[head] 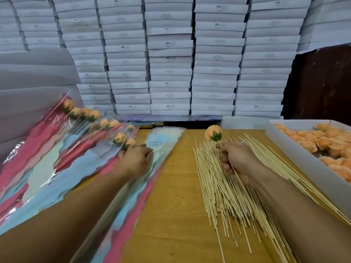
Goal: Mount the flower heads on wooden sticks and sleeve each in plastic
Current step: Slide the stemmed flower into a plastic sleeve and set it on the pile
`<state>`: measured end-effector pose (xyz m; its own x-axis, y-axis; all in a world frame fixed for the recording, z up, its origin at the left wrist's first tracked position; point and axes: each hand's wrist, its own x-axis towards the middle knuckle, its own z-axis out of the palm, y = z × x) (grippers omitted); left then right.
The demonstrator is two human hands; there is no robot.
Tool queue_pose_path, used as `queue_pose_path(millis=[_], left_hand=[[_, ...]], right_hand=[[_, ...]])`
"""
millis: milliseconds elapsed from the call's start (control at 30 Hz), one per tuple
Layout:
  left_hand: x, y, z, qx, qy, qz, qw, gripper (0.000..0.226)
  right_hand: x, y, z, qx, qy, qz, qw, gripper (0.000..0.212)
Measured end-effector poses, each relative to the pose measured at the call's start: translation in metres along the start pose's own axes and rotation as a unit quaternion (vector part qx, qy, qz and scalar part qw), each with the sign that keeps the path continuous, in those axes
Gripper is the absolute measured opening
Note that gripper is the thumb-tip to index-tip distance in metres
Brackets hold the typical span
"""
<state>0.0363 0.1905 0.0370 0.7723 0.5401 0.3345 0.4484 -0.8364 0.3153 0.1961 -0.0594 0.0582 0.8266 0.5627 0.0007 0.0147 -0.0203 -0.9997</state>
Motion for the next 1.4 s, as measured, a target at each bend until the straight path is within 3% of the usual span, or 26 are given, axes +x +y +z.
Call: queue_pose_path(millis=[100, 267, 400, 533, 667, 767, 833, 933, 1000, 1067, 1167, 1300, 1400], left_hand=[[-0.008, 0.024, -0.016, -0.078, 0.0, 0.067, 0.995, 0.041], [-0.033, 0.072, -0.019, -0.059, 0.03, 0.127, 0.99, 0.034], [-0.054, 0.107, -0.018, -0.206, 0.024, 0.139, 0.968, 0.029], [-0.067, 0.128, -0.016, -0.475, -0.084, 0.016, 0.876, 0.028], [-0.069, 0.138, -0.008, -0.581, -0.095, -0.068, 0.805, 0.028], [-0.067, 0.142, -0.003, -0.668, -0.087, -0.133, 0.727, 0.031], [-0.065, 0.143, 0.0, -0.701, -0.075, -0.169, 0.689, 0.024], [-0.065, 0.142, 0.004, -0.694, -0.072, -0.157, 0.699, 0.028], [-0.066, 0.141, 0.006, -0.656, -0.076, -0.137, 0.738, 0.032], [-0.067, 0.142, 0.008, -0.632, -0.083, -0.121, 0.761, 0.032], [-0.067, 0.144, 0.01, -0.654, -0.091, -0.123, 0.741, 0.032], [-0.066, 0.142, 0.013, -0.68, -0.088, -0.134, 0.716, 0.029], [-0.067, 0.138, 0.013, -0.712, -0.103, -0.166, 0.674, 0.027]], right_hand=[[-0.001, 0.0, 0.002, 0.013, -0.002, 0.017, 1.0, 0.022], [-0.003, -0.006, 0.003, 0.063, -0.005, 0.035, 0.997, 0.009], [-0.001, -0.007, 0.001, 0.084, 0.015, 0.018, 0.996, 0.025], [0.004, -0.008, -0.005, 0.132, 0.05, 0.035, 0.989, 0.022], [0.007, -0.009, -0.009, 0.162, 0.032, 0.051, 0.985, 0.014], [0.006, -0.009, -0.009, 0.166, 0.025, 0.05, 0.985, 0.003], [0.006, -0.009, -0.009, 0.18, 0.031, 0.054, 0.982, 0.02], [0.005, -0.01, -0.01, 0.176, 0.032, 0.057, 0.982, 0.021], [0.002, -0.012, -0.009, 0.161, 0.021, 0.056, 0.985, 0.005], [0.001, -0.013, -0.009, 0.152, 0.02, 0.053, 0.987, 0.016], [0.001, -0.014, -0.009, 0.153, 0.026, 0.044, 0.987, 0.03], [0.002, -0.013, -0.01, 0.17, -0.006, 0.035, 0.985, 0.016], [0.003, -0.013, -0.014, 0.198, -0.014, 0.041, 0.979, 0.014]])
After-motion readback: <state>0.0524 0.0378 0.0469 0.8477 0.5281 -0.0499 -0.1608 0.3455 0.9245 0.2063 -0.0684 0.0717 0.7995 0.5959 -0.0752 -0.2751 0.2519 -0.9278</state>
